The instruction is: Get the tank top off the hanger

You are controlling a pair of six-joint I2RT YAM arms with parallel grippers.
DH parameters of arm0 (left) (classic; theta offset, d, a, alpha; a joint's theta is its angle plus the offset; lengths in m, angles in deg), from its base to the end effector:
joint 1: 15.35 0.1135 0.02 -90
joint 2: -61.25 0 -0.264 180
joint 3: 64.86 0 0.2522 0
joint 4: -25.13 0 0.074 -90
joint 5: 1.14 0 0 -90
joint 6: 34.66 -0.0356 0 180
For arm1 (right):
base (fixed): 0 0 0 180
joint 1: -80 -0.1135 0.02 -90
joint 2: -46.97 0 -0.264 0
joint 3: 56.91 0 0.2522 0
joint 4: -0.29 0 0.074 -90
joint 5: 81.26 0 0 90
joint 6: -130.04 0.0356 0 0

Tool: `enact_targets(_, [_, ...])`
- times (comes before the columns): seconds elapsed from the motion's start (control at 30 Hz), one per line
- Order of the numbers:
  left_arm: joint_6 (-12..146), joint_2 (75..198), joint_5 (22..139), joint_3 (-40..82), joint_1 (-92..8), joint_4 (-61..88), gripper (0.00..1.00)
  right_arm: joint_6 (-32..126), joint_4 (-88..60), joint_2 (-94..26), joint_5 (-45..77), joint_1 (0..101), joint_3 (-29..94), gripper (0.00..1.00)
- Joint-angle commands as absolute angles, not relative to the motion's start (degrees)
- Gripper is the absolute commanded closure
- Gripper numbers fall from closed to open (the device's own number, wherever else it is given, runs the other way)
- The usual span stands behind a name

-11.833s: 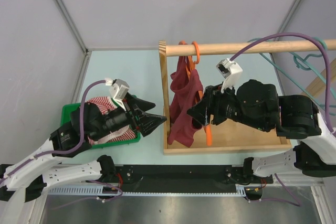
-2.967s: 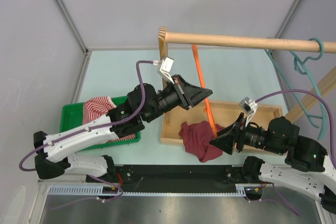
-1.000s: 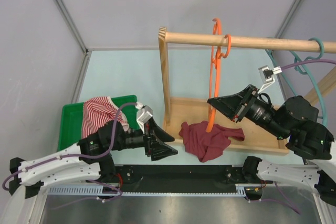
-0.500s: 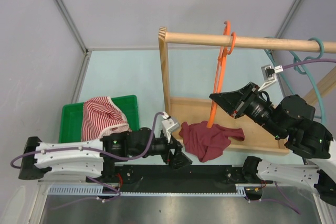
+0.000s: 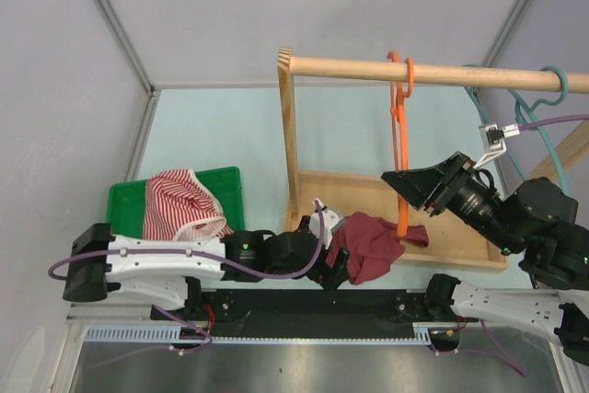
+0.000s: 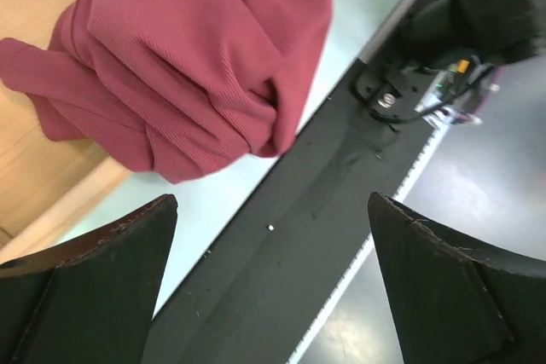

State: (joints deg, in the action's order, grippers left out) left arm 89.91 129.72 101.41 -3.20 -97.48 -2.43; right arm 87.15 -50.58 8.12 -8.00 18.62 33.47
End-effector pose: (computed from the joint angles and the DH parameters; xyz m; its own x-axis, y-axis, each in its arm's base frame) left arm 0.0437 -0.2598 0.2678 -0.5984 0.2838 -0.7493 0.7321 0.5737 -0.3673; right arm 0.0470 0.0648 0.4778 -0.5111 0.5282 -0.6781 -0.4823 0.4768 0.7349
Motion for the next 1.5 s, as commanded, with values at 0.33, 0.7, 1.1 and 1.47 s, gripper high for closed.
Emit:
enact_targets(0.33, [87.07,150.53,113.82,15.34,-97.0,-8.31,0.01,86.18,-57.15,12.07,-4.1,18.66,33.67,0.1])
enact_targets(0.7, [87.24,164.61,111.89,19.75,-93.4,-3.93,0.02,86.44,-59.53,15.68,-5.24,18.74,33.32,0.1])
enact_targets(1.1, [85.84,159.0,105.73,10.79,-93.13,0.83,0.76,87.59,-59.62,17.79,-6.29,18.74,31.65,0.1])
enact_targets(1.47, [85.48,145.82,106.96,6.31,-93.48,-4.18,1.0,87.76,-59.18,17.44,-6.64,18.74,31.21,0.1])
